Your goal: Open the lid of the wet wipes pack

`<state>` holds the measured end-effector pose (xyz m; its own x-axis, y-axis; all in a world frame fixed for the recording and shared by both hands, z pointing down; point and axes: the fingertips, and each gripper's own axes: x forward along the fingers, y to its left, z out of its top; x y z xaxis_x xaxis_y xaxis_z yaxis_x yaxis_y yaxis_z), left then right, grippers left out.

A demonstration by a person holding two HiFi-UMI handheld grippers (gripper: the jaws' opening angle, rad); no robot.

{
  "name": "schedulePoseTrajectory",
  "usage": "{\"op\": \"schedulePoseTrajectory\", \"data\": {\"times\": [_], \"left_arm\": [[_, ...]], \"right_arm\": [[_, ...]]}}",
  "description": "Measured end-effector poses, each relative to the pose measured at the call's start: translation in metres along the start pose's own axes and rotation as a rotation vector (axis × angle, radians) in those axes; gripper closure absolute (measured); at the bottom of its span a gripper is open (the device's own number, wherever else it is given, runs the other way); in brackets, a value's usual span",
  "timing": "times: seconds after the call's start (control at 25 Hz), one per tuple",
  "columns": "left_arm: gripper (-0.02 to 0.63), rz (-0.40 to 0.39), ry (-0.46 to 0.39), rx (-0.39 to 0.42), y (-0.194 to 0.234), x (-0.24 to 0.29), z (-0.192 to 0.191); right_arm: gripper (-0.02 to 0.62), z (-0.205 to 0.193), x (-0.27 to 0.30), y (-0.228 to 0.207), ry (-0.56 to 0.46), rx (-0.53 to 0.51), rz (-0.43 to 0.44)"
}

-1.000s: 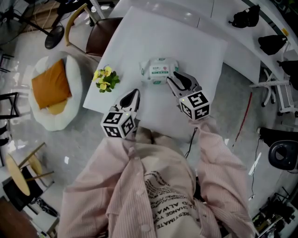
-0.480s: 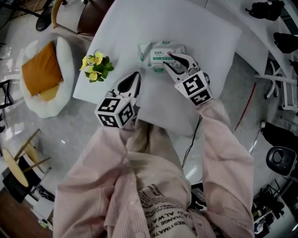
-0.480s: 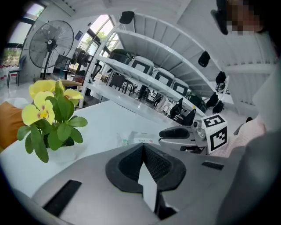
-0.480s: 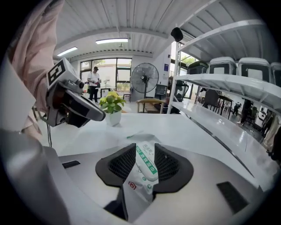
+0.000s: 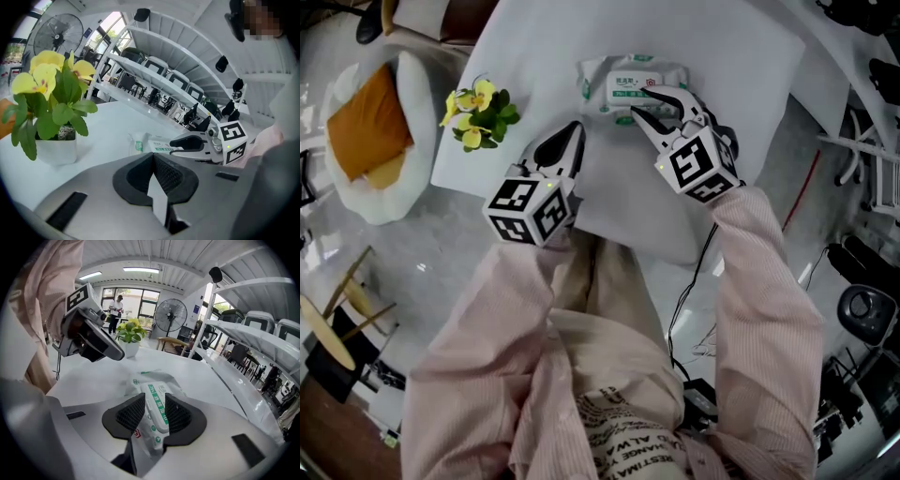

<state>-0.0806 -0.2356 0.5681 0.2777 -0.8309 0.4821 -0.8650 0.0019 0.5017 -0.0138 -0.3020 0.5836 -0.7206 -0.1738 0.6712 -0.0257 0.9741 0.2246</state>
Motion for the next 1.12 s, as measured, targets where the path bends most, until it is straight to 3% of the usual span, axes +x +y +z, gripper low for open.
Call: {"op": "schedulePoseTrajectory", "data": {"times": [0.64, 1.12], "left_arm": [[0.607, -0.029, -0.007, -0.023, -0.001, 0.014, -0.012], [0.607, -0.022, -0.021, -0.027, -0.001, 0.012, -0.010]], "right_arm": [[0.479, -0.011, 0.012, -0.001, 0.057, -0.058, 0.008], [0.486, -0.012, 0.012, -0.003, 0.045, 0.108, 0.151]]}}
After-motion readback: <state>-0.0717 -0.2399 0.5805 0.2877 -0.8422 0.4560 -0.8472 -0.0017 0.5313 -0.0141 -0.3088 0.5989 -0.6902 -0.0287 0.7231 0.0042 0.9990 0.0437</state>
